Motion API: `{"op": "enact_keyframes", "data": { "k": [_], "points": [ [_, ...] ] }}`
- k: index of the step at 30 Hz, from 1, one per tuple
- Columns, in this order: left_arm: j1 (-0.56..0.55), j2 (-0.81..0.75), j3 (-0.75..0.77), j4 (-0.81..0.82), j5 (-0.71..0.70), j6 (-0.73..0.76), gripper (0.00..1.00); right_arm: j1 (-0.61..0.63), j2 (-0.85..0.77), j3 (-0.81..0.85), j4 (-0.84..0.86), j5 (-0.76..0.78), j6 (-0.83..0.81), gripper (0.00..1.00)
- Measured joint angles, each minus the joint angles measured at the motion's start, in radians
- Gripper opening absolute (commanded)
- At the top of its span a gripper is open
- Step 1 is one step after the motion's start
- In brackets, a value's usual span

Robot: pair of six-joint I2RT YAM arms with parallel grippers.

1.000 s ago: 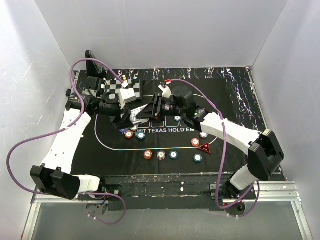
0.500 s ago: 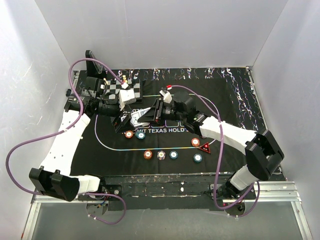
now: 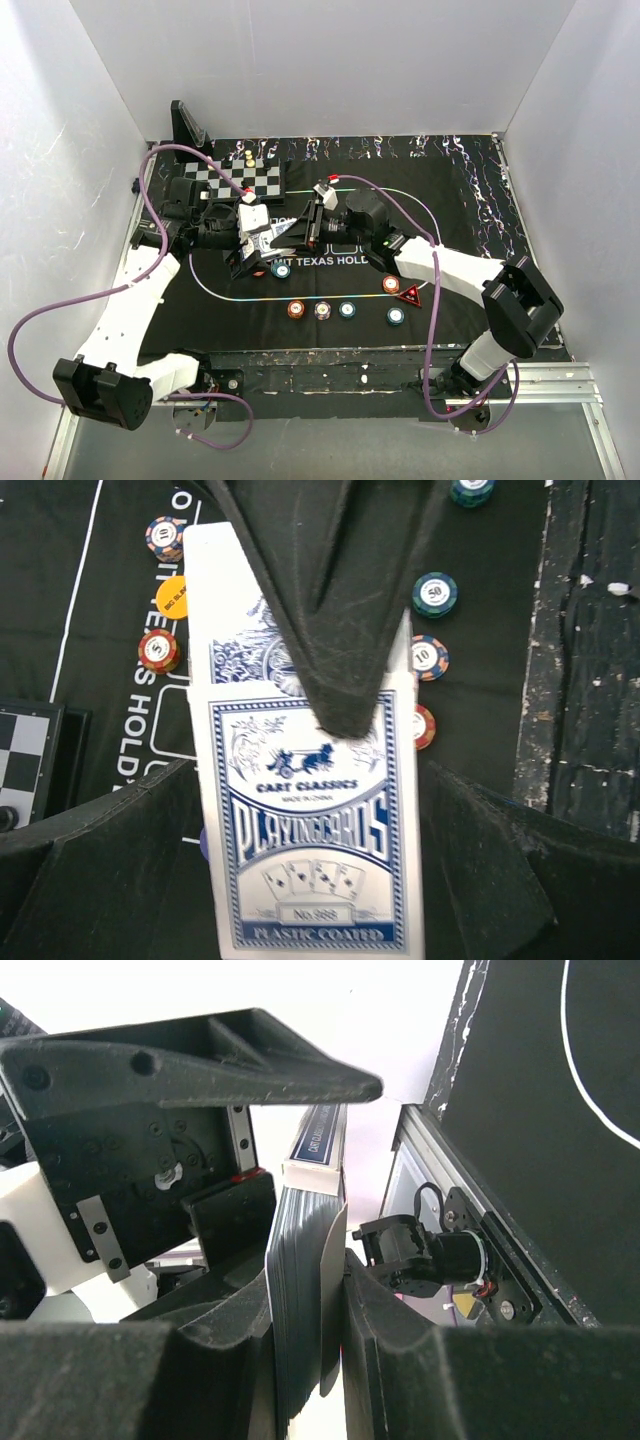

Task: Distribute texas hold em gaming equipment

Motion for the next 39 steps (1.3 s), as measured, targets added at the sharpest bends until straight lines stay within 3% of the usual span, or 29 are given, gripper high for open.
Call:
{"op": "enact_keyframes", "data": {
  "k": [7,16,25,28,35,39],
  "points": [
    [0.000,0.014,-0.019,0.055,-0.001,0.004,0.96,0.015,0.015,0.000,0.020,-0.008,0.010,0.22],
    [-0.002,0.092,0.079,-0.115,0.039,0.128,0.72,0.015,0.015,0.000,0.024,-0.009,0.013,0.22],
    [-0.002,0.110,0.115,-0.196,0.038,0.163,0.72,0.017,0.015,0.000,0.023,-0.021,0.010,0.22],
    [-0.002,0.110,0.115,-0.198,0.037,0.156,0.61,0.017,0.015,0.000,0.022,-0.023,0.009,0.22],
    [-0.002,0.146,0.145,-0.248,0.036,0.172,0.24,0.019,0.015,0.000,0.014,-0.023,0.006,0.24],
    [-0.002,0.176,0.167,-0.279,0.037,0.192,0.14,0.019,0.015,0.000,0.003,-0.021,0.005,0.51]
  ]
}}
